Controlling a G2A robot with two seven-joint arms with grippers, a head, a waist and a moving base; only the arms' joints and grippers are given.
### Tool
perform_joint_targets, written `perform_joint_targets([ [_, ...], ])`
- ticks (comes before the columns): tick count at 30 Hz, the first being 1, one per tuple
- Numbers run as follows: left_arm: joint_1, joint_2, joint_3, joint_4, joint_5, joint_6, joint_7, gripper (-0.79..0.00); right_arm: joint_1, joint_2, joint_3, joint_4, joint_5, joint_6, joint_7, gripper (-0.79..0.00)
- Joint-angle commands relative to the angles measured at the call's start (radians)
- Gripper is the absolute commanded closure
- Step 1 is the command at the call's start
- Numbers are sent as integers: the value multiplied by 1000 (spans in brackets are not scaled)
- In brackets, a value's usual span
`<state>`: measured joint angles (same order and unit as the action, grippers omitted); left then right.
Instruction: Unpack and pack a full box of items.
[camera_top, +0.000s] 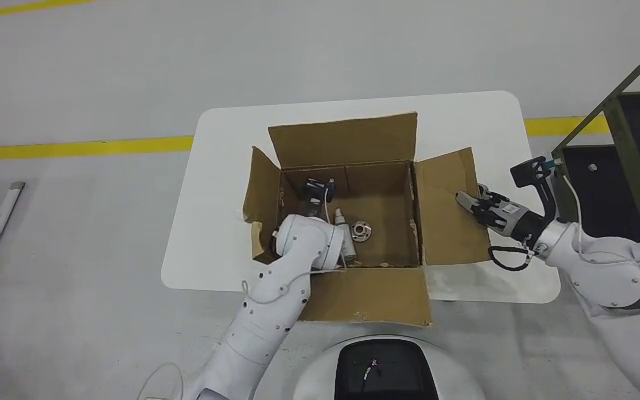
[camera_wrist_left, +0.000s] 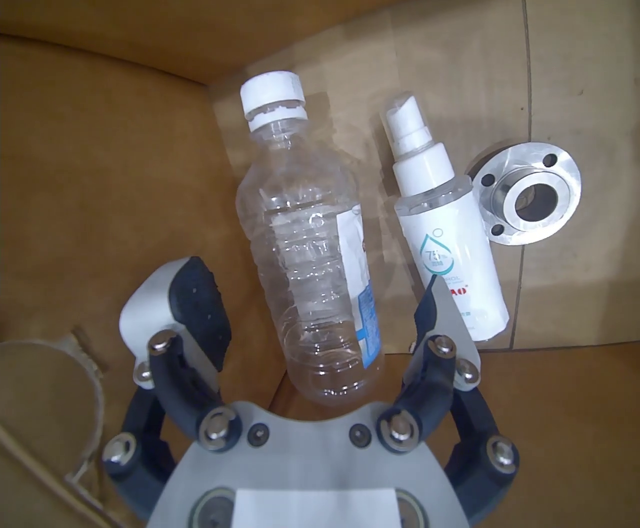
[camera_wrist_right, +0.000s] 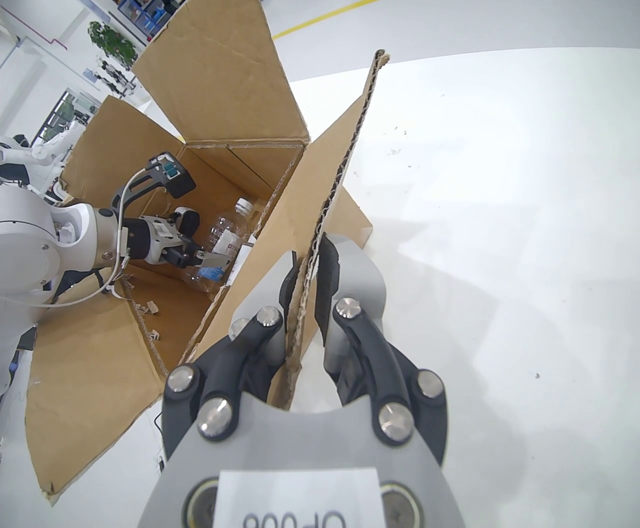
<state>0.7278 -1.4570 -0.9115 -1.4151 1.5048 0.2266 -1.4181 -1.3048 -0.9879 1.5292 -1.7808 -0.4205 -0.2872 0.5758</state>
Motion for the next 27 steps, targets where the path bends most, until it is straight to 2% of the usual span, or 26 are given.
perform_joint_targets([
  [1, 2, -3, 1, 2, 5, -5, 1, -739, -1, 0, 1, 0, 0, 1, -1, 0],
  [10, 14, -13, -7, 12, 22, -15, 3, -690, -8, 0, 2, -5, -2, 2, -3, 0],
  [13, 18, -17, -11, 17, 24, -17, 2, -616, -8, 0, 3, -5, 0, 1, -5, 0],
  [17, 20, -22, -17, 21, 22, -20, -1, -690, -7, 0, 2, -5, 0, 1, -5, 0],
  [27, 20, -34, -35, 45, 9, -22, 5, -674, -1, -1, -1, -3, 0, -2, -2, 0],
])
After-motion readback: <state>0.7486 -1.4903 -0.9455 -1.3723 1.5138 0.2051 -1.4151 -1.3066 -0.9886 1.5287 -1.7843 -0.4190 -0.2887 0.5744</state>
